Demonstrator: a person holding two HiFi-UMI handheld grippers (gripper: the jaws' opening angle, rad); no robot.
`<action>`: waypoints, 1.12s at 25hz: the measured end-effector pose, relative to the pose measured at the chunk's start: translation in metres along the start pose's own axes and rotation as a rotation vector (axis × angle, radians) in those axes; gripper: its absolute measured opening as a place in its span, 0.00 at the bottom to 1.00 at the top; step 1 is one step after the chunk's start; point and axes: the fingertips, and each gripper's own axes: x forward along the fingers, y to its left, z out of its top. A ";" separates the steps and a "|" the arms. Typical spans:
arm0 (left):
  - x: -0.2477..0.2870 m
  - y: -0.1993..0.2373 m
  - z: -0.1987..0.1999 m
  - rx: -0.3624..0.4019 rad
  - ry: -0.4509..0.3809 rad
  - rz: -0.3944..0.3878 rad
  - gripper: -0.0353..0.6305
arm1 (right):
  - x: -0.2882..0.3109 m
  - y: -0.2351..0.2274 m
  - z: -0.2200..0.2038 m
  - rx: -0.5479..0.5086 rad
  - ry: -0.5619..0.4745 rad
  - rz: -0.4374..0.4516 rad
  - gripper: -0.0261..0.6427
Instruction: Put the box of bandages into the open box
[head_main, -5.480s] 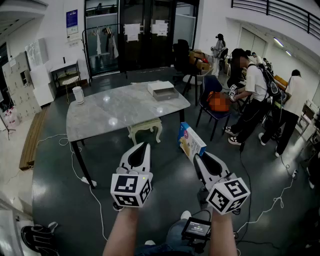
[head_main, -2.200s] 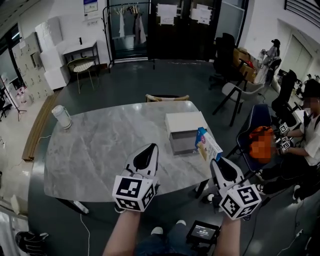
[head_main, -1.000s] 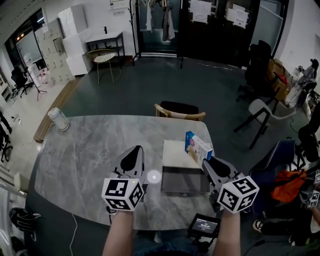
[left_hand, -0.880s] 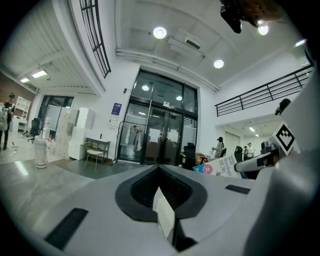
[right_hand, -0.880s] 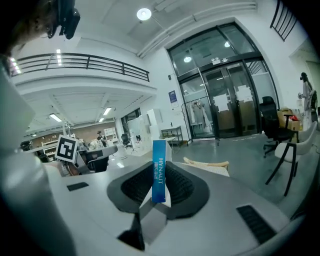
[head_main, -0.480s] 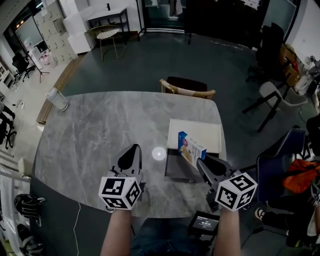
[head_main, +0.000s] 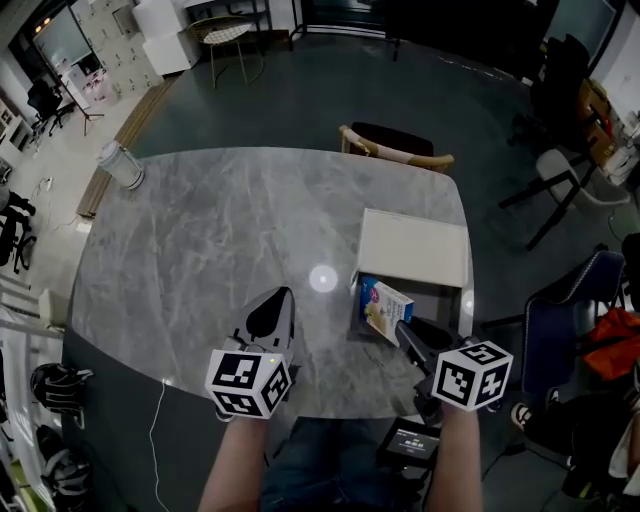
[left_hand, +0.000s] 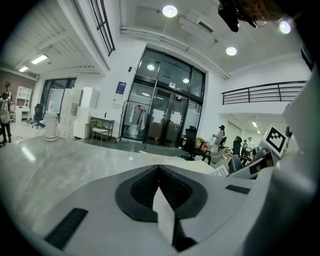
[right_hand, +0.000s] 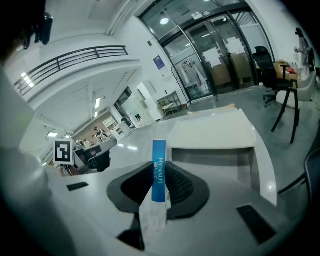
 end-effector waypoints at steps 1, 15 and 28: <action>-0.001 0.002 -0.002 -0.004 0.004 0.004 0.07 | 0.003 0.000 -0.002 0.030 0.018 0.007 0.18; 0.005 0.018 0.013 0.016 -0.002 0.050 0.07 | 0.028 -0.035 -0.006 0.197 0.200 -0.044 0.18; 0.005 0.030 0.026 0.046 -0.006 0.114 0.07 | 0.052 -0.085 -0.028 0.129 0.369 -0.218 0.24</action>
